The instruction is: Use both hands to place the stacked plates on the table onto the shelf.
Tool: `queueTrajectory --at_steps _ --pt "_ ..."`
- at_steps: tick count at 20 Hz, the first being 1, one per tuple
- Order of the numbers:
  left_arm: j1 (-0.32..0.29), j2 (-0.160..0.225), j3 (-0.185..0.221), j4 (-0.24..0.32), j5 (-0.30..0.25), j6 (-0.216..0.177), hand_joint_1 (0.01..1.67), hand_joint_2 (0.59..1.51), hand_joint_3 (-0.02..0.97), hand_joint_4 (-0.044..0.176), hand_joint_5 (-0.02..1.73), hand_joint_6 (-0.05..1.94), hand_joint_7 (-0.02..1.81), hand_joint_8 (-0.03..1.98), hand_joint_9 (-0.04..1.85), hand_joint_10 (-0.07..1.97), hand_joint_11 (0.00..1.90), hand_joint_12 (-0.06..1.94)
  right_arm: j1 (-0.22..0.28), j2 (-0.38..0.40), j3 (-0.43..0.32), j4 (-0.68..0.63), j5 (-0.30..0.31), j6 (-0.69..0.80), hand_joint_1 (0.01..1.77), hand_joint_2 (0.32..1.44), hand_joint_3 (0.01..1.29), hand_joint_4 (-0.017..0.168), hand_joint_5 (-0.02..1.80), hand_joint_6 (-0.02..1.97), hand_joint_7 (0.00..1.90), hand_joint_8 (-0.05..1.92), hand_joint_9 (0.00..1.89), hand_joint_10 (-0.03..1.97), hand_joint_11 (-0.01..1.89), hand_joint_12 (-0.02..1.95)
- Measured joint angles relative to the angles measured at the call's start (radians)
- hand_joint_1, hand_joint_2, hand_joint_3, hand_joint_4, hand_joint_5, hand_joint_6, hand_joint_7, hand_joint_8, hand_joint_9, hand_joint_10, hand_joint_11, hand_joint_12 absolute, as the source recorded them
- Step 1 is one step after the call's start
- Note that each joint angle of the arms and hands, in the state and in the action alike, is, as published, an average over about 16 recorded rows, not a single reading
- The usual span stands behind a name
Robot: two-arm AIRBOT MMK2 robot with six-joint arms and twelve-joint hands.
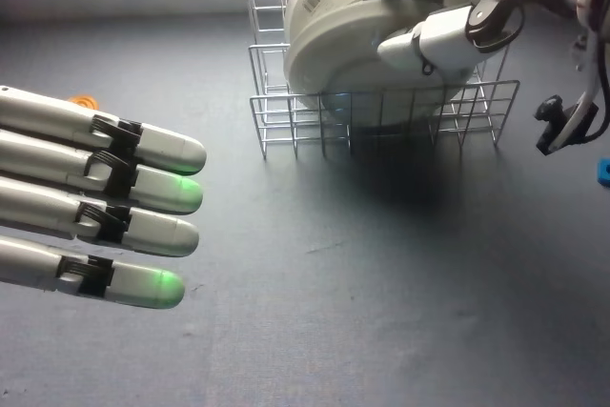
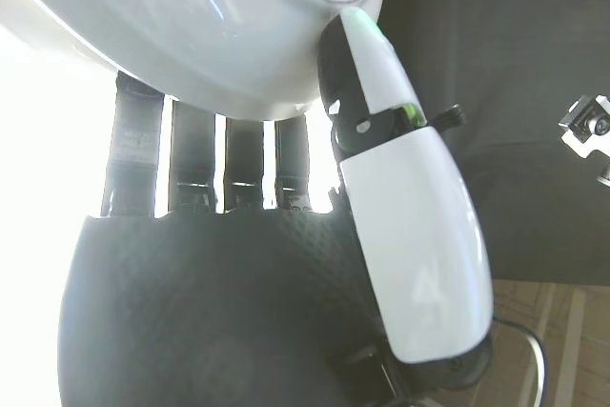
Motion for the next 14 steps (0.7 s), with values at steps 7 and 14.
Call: queueTrajectory --at_steps 7,14 --pt "0.001 0.000 0.001 0.004 -0.001 0.005 0.01 1.125 0.006 0.002 0.02 0.01 0.02 0.00 0.02 0.01 0.01 0.01 0.052 0.026 -0.020 -0.002 -0.015 0.000 0.97 1.19 0.01 0.001 0.62 0.81 0.60 0.87 0.51 1.01 0.34 1.48" --pt "0.000 0.000 -0.001 0.007 -0.001 0.009 0.01 1.126 0.006 0.002 0.02 0.01 0.02 0.00 0.02 0.01 0.01 0.01 0.107 0.090 -0.085 -0.087 -0.020 -0.012 0.95 1.12 0.01 0.002 0.58 0.74 0.54 0.94 0.47 1.06 0.32 1.47"
